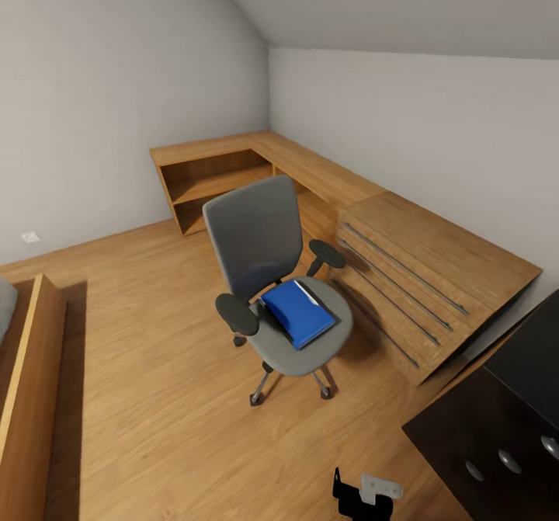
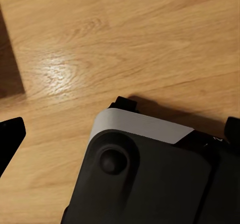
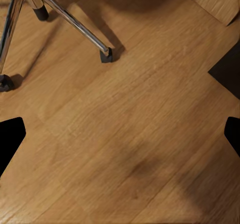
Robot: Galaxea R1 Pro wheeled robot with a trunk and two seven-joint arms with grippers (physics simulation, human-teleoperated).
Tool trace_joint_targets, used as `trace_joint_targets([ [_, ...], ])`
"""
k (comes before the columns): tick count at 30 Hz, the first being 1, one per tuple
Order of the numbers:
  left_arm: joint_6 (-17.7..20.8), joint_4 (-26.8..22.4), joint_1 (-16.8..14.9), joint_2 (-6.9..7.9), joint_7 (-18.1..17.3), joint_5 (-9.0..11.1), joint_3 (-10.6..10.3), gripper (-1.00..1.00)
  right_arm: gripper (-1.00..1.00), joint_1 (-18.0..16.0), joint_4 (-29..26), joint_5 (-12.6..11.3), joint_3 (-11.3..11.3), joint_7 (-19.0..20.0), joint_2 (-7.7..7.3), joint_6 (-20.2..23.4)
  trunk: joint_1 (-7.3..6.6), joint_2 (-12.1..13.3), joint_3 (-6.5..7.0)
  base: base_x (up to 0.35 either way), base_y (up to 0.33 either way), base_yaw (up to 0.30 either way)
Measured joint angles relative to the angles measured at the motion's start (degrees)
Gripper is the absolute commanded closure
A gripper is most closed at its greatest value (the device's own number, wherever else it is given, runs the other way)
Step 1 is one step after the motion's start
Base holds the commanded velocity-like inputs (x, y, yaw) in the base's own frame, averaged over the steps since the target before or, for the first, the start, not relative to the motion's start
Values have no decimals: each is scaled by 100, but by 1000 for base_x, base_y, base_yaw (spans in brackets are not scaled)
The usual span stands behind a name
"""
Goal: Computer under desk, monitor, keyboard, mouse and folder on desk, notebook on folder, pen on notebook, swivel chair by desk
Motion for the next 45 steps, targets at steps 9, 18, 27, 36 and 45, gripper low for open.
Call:
trace_joint_targets([
  [9,-6,0,1,-7,0,0,0,-100,-100,0,2,-1,2,2,12,-124,0,0,81,0,0,6],
  [18,-4,0,1,-2,0,-2,1,-100,-100,1,2,0,4,-23,25,-136,0,0,157,0,0,127],
  [27,-8,1,1,13,-12,-1,2,-100,-100,0,3,-1,9,-34,29,-229,-1,0,206,54,-154,229],
  [36,-4,0,3,18,-8,-1,-6,-100,-100,1,10,-1,8,-23,35,-227,-1,0,225,142,-211,270],
  [45,0,0,2,9,0,0,-9,-100,-100,2,6,-1,8,11,26,-195,0,0,226,8,-10,74],
])
